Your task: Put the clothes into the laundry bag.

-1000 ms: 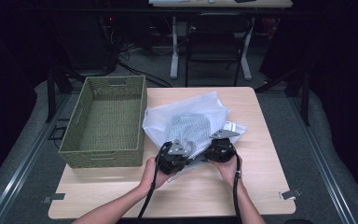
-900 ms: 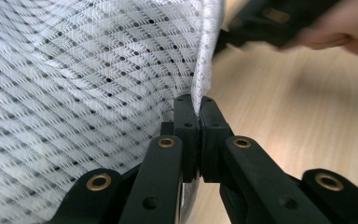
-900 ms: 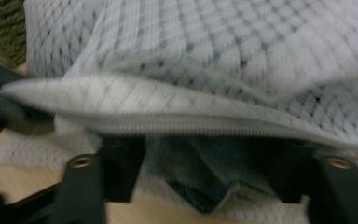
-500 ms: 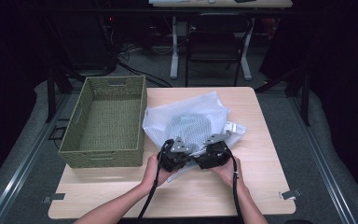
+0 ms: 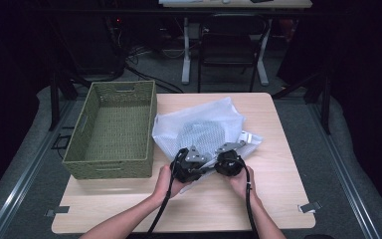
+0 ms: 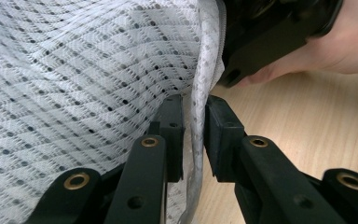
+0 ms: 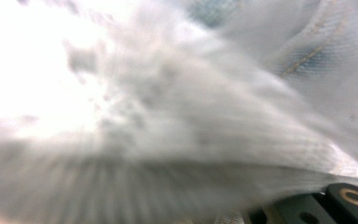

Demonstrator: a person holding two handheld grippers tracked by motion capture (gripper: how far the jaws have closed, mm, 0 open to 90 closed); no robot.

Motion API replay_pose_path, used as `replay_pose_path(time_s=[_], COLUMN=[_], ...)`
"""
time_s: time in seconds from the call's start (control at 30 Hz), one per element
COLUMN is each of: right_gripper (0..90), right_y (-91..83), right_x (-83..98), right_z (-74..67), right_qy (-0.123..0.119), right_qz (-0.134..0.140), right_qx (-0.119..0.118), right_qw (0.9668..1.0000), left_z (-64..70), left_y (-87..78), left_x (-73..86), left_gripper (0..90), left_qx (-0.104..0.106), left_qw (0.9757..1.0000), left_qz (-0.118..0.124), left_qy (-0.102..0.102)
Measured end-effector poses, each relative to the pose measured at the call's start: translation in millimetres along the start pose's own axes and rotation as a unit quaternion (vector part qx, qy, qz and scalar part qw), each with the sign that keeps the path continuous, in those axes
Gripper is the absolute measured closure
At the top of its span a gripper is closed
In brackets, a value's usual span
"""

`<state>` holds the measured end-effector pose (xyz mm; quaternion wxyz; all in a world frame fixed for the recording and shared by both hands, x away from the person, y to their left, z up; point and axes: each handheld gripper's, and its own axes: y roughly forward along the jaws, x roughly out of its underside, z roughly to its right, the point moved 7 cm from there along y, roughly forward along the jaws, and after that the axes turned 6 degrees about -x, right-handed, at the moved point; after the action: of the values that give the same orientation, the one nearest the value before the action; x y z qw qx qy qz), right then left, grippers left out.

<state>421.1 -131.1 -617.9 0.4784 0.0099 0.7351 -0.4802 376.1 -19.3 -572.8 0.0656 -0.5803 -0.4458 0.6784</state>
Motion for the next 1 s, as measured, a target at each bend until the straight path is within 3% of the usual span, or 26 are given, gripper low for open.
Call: replay_pose_path(time_s=[0.13,0.3,0.37,0.47,0.53,0.6,0.7,0.73,0.8,0.83,0.87,0.9,0.93,1.0], right_gripper=[79.2,79.3,79.4,79.4,79.4,79.3,79.2,78.4,76.0,72.7,67.9,63.1,57.4,53.7], right_y=[-20.5,-36.6,-39.6,-34.4,-26.8,-7.6,4.5,13.9,15.5,13.9,11.0,8.1,2.6,-6.0], right_x=[-7.7,-22.5,-31.5,-43.3,-45.3,-42.4,-38.4,-34.1,-32.5,-32.6,-32.1,-31.3,-29.8,-25.1], right_z=[-9.9,-13.9,-13.0,-9.3,-5.2,7.9,14.1,14.3,13.8,13.3,13.6,13.8,13.8,16.1], right_qy=[0.031,0.043,0.040,0.043,0.041,0.059,0.074,0.084,0.087,0.086,0.085,0.086,0.080,0.079], right_qz=[0.033,0.071,0.090,0.107,0.105,0.107,0.109,0.105,0.100,0.102,0.098,0.096,0.093,0.084], right_qx=[-0.016,-0.001,0.008,0.020,0.024,0.033,0.031,0.018,0.013,0.003,-0.003,-0.005,-0.013,-0.009], right_qw=[0.9988,0.9965,0.9951,0.9931,0.9934,0.9919,0.9908,0.9908,0.9910,0.9910,0.9915,0.9917,0.9924,0.9933], left_z=[6.5,18.7,23.7,27.3,27.4,26.0,22.9,16.7,9.3,9.3,5.2,3.9,3.4,3.3], left_y=[-4.3,-18.7,-24.3,-30.5,-31.1,-30.5,-26.2,-19.0,-8.8,-8.8,-1.5,4.0,6.4,14.2], left_x=[-4.5,-12.2,-14.2,-14.7,-14.2,-10.4,-7.4,-4.5,-0.2,-0.2,4.5,6.7,8.6,12.4], left_gripper=[84.7,88.2,88.4,88.5,88.5,88.5,88.3,88.1,87.4,86.9,85.2,81.8,81.3,74.9], left_qx=[0.008,0.033,0.047,0.079,0.082,0.095,0.086,0.061,0.026,0.026,0.008,-0.004,-0.004,-0.018], left_qw=[0.9998,0.9987,0.9976,0.9952,0.9951,0.9938,0.9950,0.9971,0.9990,0.9990,0.9998,0.9998,0.9999,0.9997], left_qz=[0.019,0.038,0.051,0.055,0.054,0.052,0.045,0.040,0.033,0.033,0.014,0.012,0.003,-0.010], left_qy=[0.003,0.007,0.000,-0.015,-0.014,-0.025,-0.022,-0.021,-0.018,-0.018,-0.012,-0.018,-0.015,-0.016])
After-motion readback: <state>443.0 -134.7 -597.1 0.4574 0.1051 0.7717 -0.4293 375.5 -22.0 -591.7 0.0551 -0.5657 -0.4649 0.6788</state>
